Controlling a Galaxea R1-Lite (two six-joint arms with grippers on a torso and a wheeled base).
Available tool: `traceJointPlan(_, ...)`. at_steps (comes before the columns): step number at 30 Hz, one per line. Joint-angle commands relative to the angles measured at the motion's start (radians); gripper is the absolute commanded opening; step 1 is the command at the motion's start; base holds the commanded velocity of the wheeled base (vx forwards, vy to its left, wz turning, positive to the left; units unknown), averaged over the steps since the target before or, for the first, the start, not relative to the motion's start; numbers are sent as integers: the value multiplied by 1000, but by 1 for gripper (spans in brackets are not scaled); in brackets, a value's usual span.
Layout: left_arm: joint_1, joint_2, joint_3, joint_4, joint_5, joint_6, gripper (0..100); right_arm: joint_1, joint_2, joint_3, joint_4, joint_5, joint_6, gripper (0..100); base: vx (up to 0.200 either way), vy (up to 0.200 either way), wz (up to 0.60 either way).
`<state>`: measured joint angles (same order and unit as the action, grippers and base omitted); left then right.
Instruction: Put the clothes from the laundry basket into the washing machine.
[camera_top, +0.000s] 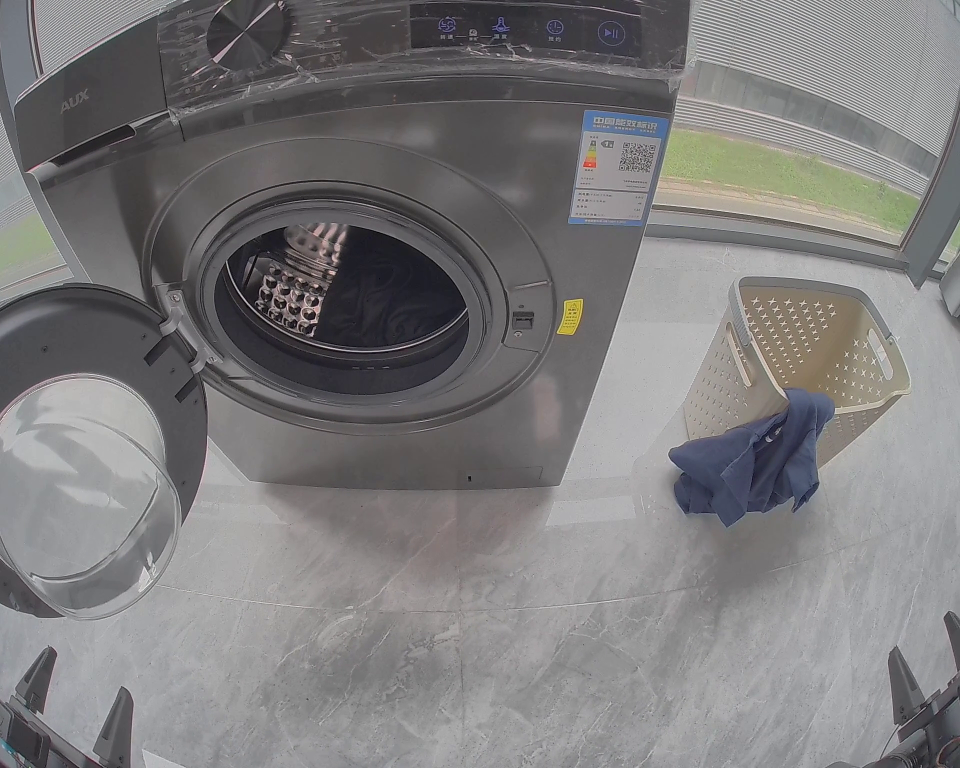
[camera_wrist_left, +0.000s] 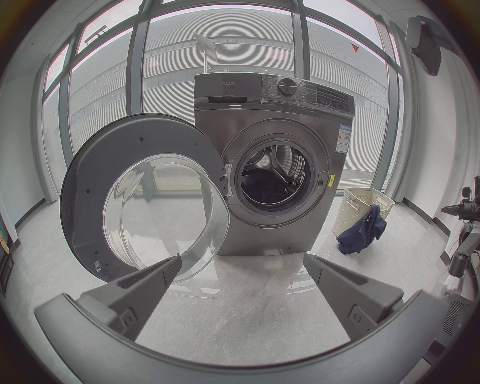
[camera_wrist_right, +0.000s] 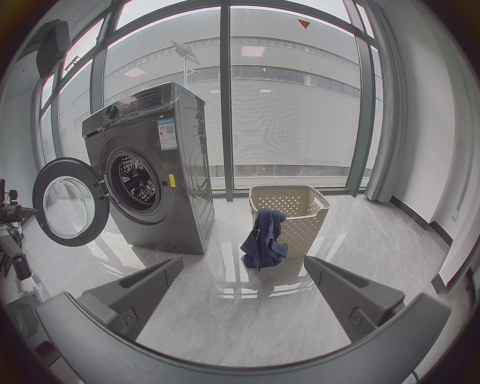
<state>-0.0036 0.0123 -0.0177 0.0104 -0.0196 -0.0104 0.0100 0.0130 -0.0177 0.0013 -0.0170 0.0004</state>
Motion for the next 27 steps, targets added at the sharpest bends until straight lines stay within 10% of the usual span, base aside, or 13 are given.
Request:
traceJointPlan(1,1,-12,13,0,0,1,100,-1,-13,16,0,0,0,100,0,0,0)
traceJointPlan(27,1,-12,13,0,1,-2,100,-1,-13,16,0,0,0,100,0,-131,0)
